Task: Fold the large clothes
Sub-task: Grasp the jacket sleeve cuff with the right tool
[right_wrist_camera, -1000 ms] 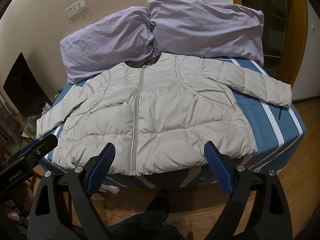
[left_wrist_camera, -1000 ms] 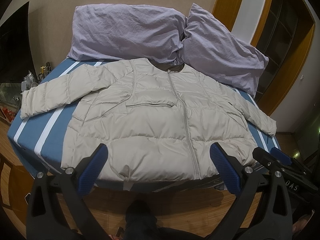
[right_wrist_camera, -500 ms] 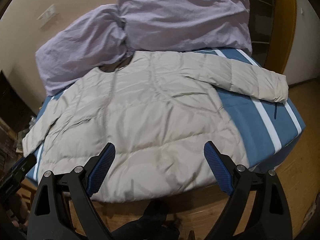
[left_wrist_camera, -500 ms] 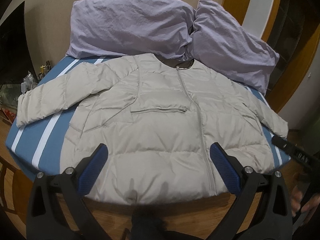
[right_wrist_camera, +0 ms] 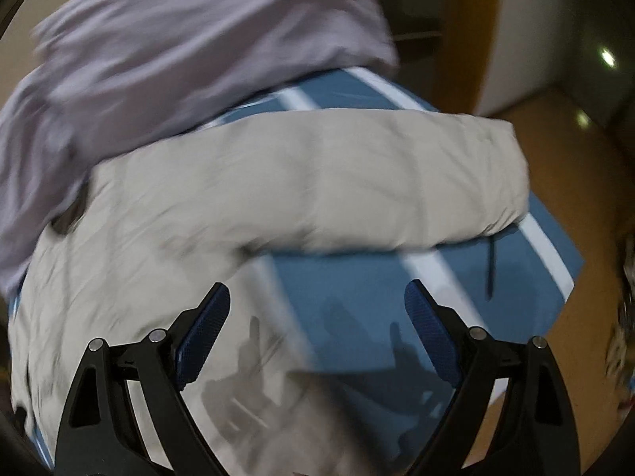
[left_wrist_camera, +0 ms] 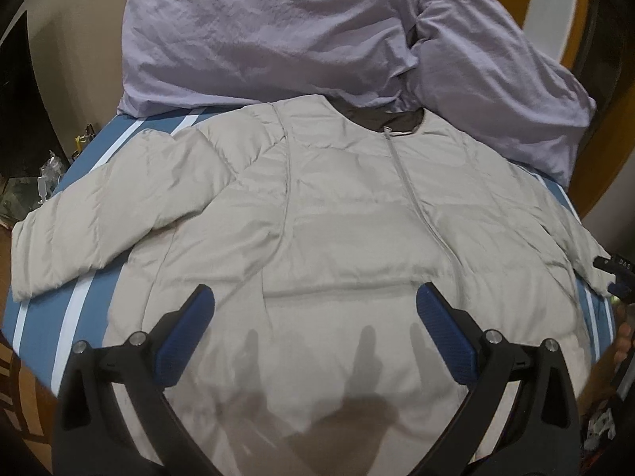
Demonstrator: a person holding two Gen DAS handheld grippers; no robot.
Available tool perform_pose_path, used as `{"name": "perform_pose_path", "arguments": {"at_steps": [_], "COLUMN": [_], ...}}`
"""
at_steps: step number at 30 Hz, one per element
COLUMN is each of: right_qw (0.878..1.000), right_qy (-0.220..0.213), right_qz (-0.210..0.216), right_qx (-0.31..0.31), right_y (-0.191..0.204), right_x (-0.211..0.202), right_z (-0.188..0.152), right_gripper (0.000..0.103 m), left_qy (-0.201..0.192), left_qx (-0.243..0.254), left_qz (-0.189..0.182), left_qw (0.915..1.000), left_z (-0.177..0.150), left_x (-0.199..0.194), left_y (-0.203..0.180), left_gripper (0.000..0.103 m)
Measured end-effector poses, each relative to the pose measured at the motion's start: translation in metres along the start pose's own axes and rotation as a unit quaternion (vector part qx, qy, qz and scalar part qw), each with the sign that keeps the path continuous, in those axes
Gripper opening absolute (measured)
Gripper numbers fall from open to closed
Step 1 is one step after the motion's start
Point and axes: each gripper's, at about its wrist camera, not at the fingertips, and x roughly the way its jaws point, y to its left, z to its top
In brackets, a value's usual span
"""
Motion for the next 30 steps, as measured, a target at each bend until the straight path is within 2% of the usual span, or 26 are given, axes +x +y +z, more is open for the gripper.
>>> {"name": "perform_pose_path", "arguments": {"at_steps": [6,11,14,16,19,22,24,27,30], "right_qw": [0.993,0.983,0.978,0.977,0.979,0.982,0.984,0.988,0.992], "right_qy": [0.003,-0.007,0.006,0.013,0.01,0.0,-0.011,-0.027,-0.051], "right_qz": [-0.063,-0.107,-0.114,-0.102,-0.082,-0.068,-0.067,-0.082,-0.076], "right_qx": [0.098,0.15,0.176,0.188,0.185,0.174,0.162,0.125,0.088], "right_y": [-0.064,-0.108,-0.125,-0.132,-0.135,-0.131,-0.124,-0.104,-0.08], "right_x": [0.035,0.045,0.053,0.057,0.059,0.058,0.054,0.044,0.03], "right_z": [0.046,0.068,0.07,0.068,0.063,0.059,0.06,0.067,0.078], "right_gripper": [0.078,0.076,0.07,0.066,0.057,0.04,0.023,0.014,0.013], "left_qy": [0.008,0.018,0.026,0.03,0.035,0.04,0.04,0.036,0.032], "left_qx": [-0.001,-0.001,-0.001,-0.003,-0.006,-0.008,-0.008,-0.007,-0.012], "left_qz": [0.012,0.019,0.023,0.024,0.026,0.026,0.024,0.025,0.024], "left_qw": [0.9999,0.9997,0.9994,0.9993,0.9991,0.9988,0.9989,0.999,0.9991], "left_z": [0.022,0.031,0.033,0.034,0.034,0.033,0.033,0.033,0.033], "left_x": [0.031,0.049,0.057,0.061,0.065,0.069,0.069,0.067,0.064], "left_y": [0.003,0.005,0.007,0.009,0.012,0.014,0.014,0.014,0.018], "left_gripper": [0.101,0.101,0.101,0.101,0.101,0.101,0.101,0.101,0.101]}}
